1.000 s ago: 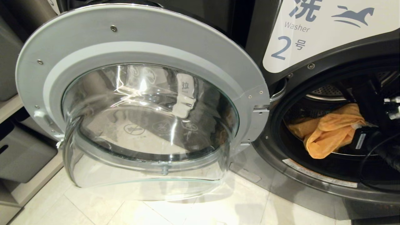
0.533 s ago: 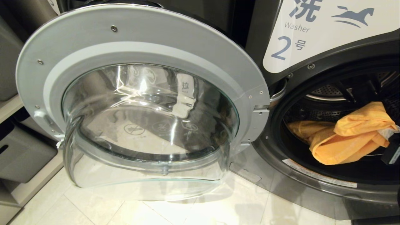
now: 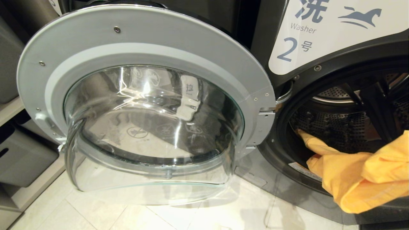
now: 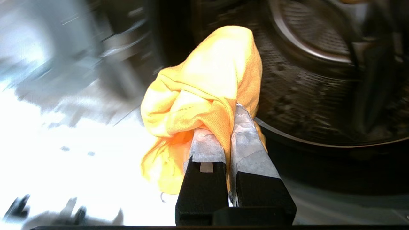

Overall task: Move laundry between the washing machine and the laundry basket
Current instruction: Pick a cloth and place it into the basket

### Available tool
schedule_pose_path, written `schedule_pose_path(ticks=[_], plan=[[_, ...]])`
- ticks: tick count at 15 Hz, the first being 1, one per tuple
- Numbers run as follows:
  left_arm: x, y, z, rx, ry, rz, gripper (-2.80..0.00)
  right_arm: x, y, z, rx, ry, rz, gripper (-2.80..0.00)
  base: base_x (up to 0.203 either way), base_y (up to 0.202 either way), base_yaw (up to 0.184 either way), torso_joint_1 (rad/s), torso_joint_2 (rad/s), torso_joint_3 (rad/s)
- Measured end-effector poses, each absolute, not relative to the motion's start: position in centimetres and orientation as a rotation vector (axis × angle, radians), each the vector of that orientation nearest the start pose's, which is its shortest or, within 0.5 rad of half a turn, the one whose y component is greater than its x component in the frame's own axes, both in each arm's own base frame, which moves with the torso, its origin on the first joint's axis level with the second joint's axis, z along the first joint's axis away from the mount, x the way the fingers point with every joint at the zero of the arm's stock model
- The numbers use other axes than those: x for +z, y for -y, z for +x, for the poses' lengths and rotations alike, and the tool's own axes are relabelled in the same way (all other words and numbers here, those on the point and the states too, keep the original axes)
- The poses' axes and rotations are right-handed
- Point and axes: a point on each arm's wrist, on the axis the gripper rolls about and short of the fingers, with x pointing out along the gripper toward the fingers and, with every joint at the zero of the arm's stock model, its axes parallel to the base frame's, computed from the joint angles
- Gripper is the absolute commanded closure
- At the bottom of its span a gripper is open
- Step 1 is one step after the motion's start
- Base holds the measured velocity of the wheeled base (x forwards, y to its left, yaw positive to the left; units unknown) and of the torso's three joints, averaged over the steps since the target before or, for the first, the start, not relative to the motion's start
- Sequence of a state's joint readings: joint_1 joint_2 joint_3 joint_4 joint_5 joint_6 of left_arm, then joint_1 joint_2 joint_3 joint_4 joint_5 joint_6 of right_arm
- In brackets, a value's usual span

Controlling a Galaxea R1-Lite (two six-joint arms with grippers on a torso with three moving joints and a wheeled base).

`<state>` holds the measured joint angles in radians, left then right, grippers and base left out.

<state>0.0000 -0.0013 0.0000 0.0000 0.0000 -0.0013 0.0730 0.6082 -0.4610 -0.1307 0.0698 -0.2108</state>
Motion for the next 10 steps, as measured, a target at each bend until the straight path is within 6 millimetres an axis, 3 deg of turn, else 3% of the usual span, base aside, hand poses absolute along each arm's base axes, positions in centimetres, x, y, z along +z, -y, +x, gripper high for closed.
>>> schedule_pose_path(ticks=[4, 7, 10], plan=[[7.5, 0.0, -2.3, 0.000, 0.001, -0.001, 0.00, 24.2, 0.0, -0.9, 0.330, 0.034, -0.270, 0.00, 0.000, 0.000, 0.000, 0.000, 0.00, 0.000], [7.5, 0.0, -2.3, 0.000, 0.001, -0.001, 0.00, 26.5, 0.5, -2.3, 0.561, 0.151, -0.261, 0.00, 0.000, 0.000, 0.000, 0.000, 0.00, 0.000], [7.5, 0.0, -2.3, 0.000, 0.001, -0.001, 0.00, 27.3, 1.0, -2.9, 0.749, 0.224, -0.248, 0.00, 0.000, 0.000, 0.000, 0.000, 0.00, 0.000]])
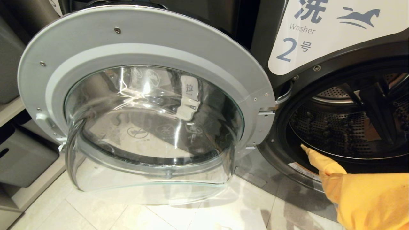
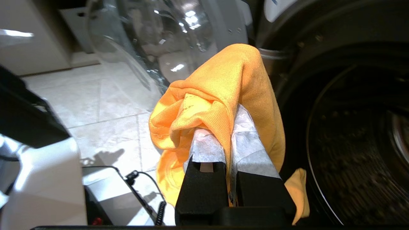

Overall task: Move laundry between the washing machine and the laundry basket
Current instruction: Pick a cloth and place it into the basket

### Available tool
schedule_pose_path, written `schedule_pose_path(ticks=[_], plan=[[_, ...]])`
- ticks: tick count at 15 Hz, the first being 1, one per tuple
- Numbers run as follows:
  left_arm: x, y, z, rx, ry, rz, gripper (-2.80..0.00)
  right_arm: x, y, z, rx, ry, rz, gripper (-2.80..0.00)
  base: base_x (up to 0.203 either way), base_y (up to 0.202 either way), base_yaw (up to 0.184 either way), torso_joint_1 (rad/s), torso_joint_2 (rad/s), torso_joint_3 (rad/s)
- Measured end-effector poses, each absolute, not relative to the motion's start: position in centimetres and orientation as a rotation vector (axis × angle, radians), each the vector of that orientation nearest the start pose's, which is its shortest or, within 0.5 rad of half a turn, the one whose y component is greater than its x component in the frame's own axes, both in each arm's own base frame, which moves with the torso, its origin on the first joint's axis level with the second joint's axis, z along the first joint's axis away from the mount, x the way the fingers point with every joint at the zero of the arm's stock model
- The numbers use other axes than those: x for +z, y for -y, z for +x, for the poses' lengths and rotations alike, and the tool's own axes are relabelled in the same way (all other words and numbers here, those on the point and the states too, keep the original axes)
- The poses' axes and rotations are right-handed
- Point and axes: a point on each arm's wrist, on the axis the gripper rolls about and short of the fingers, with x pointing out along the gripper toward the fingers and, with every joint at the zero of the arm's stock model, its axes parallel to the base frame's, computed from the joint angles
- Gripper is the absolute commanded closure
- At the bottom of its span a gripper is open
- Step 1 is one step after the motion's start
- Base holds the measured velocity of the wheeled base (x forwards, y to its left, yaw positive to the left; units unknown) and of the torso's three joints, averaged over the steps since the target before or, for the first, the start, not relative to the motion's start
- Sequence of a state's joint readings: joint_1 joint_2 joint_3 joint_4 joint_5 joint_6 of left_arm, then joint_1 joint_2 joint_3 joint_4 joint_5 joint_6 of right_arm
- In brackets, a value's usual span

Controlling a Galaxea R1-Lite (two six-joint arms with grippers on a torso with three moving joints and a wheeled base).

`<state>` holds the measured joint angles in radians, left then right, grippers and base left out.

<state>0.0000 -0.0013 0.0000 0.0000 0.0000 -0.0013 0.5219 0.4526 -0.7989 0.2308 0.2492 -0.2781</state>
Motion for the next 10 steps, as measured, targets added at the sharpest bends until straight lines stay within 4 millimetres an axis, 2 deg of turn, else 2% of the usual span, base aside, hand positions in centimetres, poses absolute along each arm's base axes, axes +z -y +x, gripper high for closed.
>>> schedule_pose_path(ticks=[5, 8, 10], plan=[[7.5, 0.0, -2.3, 0.000, 0.001, -0.001, 0.00, 28.6, 1.8, -3.0, 0.889, 0.382, -0.276, 0.00, 0.000, 0.000, 0.000, 0.000, 0.00, 0.000], [7.5, 0.0, -2.3, 0.000, 0.001, -0.001, 0.00, 29.8, 2.0, -2.9, 0.929, 0.526, -0.288, 0.00, 0.000, 0.000, 0.000, 0.000, 0.00, 0.000], [7.6, 0.0, -2.3, 0.000, 0.002, -0.001, 0.00, 29.9, 1.8, -2.5, 0.944, 0.569, -0.285, 0.00, 0.000, 0.000, 0.000, 0.000, 0.00, 0.000]])
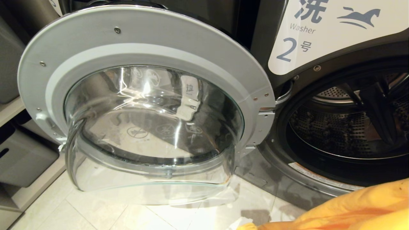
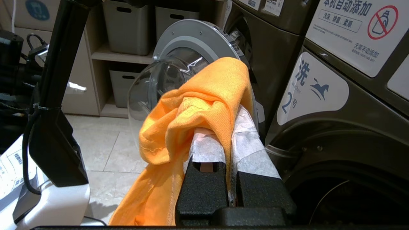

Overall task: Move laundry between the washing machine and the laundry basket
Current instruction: Pick a cloth and place it into the basket

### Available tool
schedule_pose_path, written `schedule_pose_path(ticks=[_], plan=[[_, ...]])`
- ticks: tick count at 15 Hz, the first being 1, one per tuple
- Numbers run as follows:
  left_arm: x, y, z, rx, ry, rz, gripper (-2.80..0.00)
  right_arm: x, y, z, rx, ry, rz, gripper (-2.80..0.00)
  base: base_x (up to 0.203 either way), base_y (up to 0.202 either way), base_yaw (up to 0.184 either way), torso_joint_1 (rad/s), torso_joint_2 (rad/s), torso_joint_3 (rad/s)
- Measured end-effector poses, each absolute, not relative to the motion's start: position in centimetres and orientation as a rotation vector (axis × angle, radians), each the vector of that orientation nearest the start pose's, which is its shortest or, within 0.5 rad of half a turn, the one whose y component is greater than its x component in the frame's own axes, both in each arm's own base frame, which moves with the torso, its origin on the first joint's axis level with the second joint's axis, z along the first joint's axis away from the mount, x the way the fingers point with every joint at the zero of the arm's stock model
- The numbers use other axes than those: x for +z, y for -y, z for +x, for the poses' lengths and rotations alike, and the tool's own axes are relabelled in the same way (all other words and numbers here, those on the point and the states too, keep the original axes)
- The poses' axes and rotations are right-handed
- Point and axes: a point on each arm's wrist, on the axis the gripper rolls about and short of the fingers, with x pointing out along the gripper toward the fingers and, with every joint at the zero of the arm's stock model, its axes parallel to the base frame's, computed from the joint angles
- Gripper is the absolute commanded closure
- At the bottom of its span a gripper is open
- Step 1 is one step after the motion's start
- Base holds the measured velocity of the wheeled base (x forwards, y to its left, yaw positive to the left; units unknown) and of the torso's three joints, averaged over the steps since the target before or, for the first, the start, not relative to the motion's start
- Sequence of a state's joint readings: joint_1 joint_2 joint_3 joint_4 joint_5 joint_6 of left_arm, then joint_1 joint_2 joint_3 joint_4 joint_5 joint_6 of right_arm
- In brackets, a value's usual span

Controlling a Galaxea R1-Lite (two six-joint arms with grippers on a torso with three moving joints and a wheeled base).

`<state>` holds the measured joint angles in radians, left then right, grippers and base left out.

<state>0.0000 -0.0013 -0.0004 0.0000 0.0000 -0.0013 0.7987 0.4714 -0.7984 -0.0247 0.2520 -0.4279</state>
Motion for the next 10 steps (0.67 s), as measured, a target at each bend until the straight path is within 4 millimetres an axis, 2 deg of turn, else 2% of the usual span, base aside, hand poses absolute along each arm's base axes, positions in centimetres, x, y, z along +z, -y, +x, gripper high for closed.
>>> schedule_pose_path(ticks=[6, 10], plan=[[7.6, 0.0, -2.3, 0.000, 0.001, -0.001, 0.00, 28.9, 1.2, -1.9, 0.981, 0.550, -0.327, 0.00, 0.000, 0.000, 0.000, 0.000, 0.00, 0.000], [7.6, 0.0, -2.3, 0.000, 0.001, -0.001, 0.00, 28.3, 1.3, -1.9, 0.982, 0.544, -0.329, 0.00, 0.002, 0.006, -0.145, 0.004, 0.00, 0.003]])
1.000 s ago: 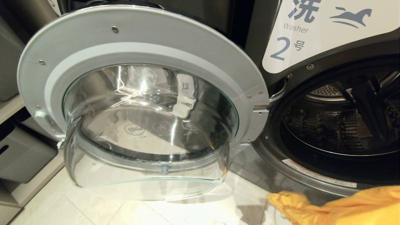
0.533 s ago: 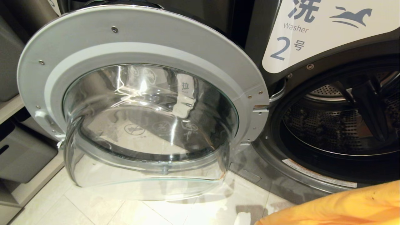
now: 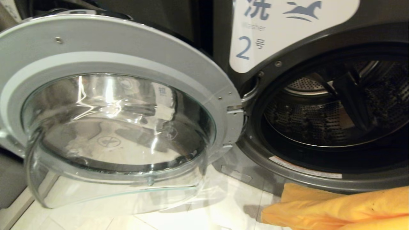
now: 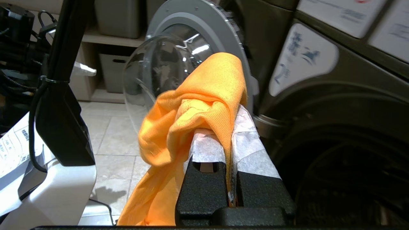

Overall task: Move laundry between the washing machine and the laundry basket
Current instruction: Pick a cloth and place it into the basket

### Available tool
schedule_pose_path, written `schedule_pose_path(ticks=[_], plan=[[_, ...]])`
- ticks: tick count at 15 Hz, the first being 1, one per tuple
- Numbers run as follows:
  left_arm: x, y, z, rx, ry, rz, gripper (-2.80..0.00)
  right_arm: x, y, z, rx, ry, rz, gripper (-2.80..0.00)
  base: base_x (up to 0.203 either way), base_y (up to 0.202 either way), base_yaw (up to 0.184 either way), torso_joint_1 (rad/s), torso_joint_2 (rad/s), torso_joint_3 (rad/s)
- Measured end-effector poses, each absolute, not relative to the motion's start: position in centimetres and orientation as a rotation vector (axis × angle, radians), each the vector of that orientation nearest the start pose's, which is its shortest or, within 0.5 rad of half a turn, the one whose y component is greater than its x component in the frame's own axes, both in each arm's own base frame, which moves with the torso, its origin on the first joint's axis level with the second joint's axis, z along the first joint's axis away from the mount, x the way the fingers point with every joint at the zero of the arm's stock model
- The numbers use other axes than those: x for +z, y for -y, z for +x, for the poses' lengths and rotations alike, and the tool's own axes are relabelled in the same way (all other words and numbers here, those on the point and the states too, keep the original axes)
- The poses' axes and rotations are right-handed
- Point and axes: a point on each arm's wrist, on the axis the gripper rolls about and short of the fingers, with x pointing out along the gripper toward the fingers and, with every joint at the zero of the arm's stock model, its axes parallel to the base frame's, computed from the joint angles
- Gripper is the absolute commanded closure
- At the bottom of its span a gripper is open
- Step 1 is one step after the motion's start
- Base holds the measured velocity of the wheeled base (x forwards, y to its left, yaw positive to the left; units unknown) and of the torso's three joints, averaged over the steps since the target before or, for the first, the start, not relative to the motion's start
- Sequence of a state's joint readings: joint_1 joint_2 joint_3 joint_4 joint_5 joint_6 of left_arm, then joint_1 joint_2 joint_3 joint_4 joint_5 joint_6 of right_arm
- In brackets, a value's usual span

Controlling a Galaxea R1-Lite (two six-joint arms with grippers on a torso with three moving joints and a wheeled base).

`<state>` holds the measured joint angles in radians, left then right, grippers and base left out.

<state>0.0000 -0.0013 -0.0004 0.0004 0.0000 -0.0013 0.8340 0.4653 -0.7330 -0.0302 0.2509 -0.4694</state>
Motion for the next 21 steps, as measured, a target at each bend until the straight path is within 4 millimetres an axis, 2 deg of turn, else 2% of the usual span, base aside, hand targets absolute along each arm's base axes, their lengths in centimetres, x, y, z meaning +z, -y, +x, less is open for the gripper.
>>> schedule_pose_path(ticks=[12, 16, 19, 21], plan=[[7.5, 0.0, -2.3, 0.000, 0.000, -0.001, 0.00, 27.8, 1.5, -2.1, 0.979, 0.546, -0.331, 0.00, -0.001, 0.008, -0.171, 0.001, 0.00, 0.002], [7.5, 0.0, -2.3, -0.001, 0.001, -0.001, 0.00, 28.1, 1.6, -2.1, 0.930, 0.555, -0.354, 0.00, 0.001, 0.006, -0.076, 0.003, 0.00, -0.001], [7.5, 0.0, -2.3, 0.000, 0.001, -0.001, 0.00, 29.9, 1.3, -1.4, 0.794, 0.568, -0.340, 0.00, 0.000, 0.000, 0.000, 0.000, 0.00, 0.000], [7.5, 0.0, -2.3, 0.000, 0.002, -0.001, 0.00, 32.9, 0.8, -0.7, 0.692, 0.602, -0.269, 0.00, 0.000, 0.000, 0.000, 0.000, 0.00, 0.000]])
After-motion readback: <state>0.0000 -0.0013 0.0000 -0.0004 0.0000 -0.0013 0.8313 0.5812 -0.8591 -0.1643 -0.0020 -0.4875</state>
